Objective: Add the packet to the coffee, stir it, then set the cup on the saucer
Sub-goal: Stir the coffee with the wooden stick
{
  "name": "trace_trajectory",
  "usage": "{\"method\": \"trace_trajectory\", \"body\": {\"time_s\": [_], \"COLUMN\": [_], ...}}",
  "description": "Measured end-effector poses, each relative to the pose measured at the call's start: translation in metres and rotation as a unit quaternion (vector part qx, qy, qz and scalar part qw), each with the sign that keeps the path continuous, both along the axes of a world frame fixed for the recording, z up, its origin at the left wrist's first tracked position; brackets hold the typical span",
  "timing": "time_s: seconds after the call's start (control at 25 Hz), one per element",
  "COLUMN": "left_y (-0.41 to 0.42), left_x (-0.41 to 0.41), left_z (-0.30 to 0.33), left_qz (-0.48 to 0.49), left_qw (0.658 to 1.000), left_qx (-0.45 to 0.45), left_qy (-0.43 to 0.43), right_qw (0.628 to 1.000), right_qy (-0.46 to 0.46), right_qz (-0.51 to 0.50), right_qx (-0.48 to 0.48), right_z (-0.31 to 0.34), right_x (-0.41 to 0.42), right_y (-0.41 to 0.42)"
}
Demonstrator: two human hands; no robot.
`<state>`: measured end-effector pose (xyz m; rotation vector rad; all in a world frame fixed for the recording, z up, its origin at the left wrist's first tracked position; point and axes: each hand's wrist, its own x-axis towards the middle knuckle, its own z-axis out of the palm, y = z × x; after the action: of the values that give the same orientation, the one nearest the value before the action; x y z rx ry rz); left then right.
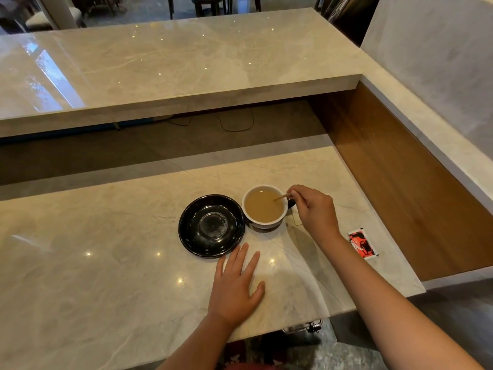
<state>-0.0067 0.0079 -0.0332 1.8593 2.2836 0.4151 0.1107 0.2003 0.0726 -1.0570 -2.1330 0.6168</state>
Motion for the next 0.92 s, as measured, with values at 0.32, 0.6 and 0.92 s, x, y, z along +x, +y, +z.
{"method": "trace_trajectory", "body": {"time_s": [0.32, 0.6, 0.92], "left_y": [0.0, 0.001, 0.002], "left_x": [0.001, 0.0, 0.0], "left_z": [0.0, 0.0, 0.001], "left_qz": [0.005, -0.001, -0.003], "left_qw": [1.0, 1.0, 1.0], "left_qx": [-0.002, 0.002, 0.0], "left_qy": [0.001, -0.004, -0.001], "right_qw": [0.994, 0.953, 0.998], "right_qy": [-0.036, 0.182, 0.027], "right_qz": [0.063, -0.088, -0.042], "right_qx": [-0.077, -0.228, -0.036], "right_z": [0.016, -0.001, -0.006], "right_x": [0.007, -0.02, -0.007], "right_y": [-0.004, -0.022, -0.012]}}
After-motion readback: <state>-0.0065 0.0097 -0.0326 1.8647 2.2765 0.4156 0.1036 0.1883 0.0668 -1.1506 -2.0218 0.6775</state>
